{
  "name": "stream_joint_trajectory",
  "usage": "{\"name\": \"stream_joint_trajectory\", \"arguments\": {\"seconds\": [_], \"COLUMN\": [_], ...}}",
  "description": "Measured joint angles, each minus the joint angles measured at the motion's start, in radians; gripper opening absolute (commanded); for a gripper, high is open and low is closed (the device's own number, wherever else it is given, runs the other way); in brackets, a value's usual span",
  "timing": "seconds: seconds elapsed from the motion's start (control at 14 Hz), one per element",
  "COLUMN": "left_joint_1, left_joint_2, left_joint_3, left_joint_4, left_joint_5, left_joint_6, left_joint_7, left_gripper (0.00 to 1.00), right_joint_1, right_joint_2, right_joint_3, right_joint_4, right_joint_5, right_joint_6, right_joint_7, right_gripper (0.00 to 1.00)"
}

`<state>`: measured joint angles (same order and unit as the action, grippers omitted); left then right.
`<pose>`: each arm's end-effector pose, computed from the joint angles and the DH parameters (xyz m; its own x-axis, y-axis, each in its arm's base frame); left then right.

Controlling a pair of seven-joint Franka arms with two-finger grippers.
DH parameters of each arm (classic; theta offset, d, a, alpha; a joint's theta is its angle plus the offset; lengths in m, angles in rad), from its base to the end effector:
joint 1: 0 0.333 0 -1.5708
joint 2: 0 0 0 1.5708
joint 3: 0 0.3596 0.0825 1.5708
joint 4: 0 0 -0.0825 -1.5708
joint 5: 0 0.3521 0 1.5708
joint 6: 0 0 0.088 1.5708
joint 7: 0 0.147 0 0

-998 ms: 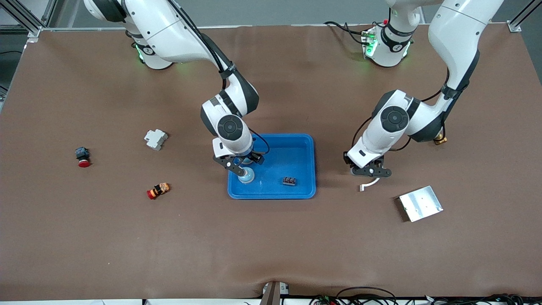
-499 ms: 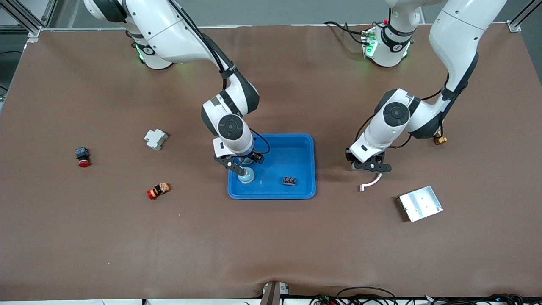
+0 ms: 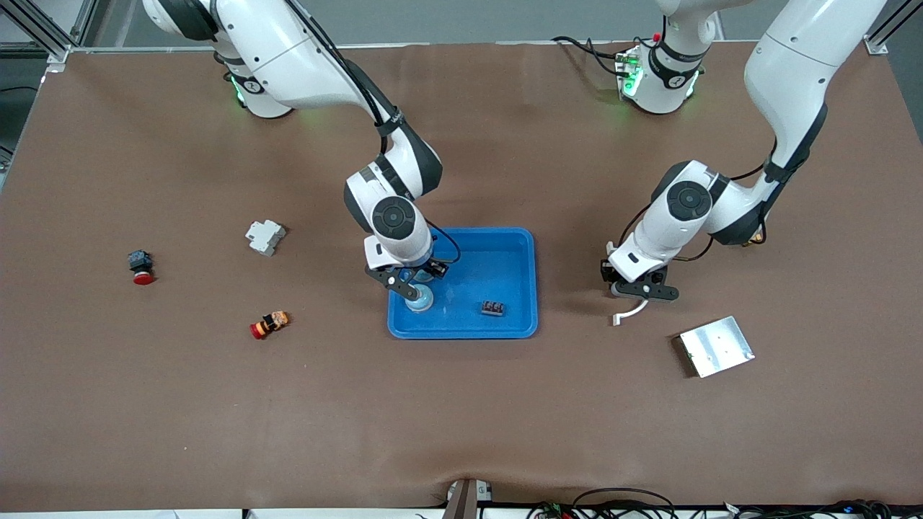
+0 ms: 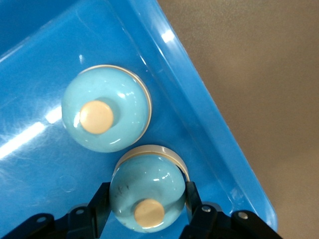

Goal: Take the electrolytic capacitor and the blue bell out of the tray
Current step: 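Carry the capacitor beside the white arc while the right gripper lifts the bell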

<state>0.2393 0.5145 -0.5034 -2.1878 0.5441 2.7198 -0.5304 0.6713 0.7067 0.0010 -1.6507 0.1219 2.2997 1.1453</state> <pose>0.5484 -0.1567 0.2122 0.9811 -0.1494 0.1227 -0.1543 -0.9875 0.0310 0.5305 0.4301 0.2103 0.8436 -0.5267 -0.1041 -0.5277 -0.8492 0.0200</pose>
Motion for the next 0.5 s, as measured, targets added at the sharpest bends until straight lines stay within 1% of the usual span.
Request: {"name": "stream_joint_trajectory", "arguments": {"seconds": [0.29, 0.36, 0.5], "left_joint_1": [-0.004, -0.005, -0.009], "left_joint_2": [0.012, 0.012, 0.013], "left_joint_3": [-0.002, -0.002, -0.003], "left_joint_4": [0.007, 0.007, 0.007], "left_joint_5": [0.0, 0.0, 0.007], "left_joint_6": [0.004, 0.004, 0.004], "left_joint_7": [-0.007, -0.014, -0.03], "left_gripper": [0.0, 0.0, 0.0], "right_joint_1": [0.0, 0.0, -0.014], "right_joint_2": [-0.008, -0.021, -0.067], "right_joint_3": [0.001, 0.0, -0.004], "right_joint_4": [0.036, 0.048, 0.063], "right_joint_5": [0.0, 0.0, 0.0], "right_joint_6": [-0.04, -0.065, -0.167], "right_joint_7": [-0.005, -0.022, -0.095], "right_gripper": [0.0, 0.0, 0.0]}}
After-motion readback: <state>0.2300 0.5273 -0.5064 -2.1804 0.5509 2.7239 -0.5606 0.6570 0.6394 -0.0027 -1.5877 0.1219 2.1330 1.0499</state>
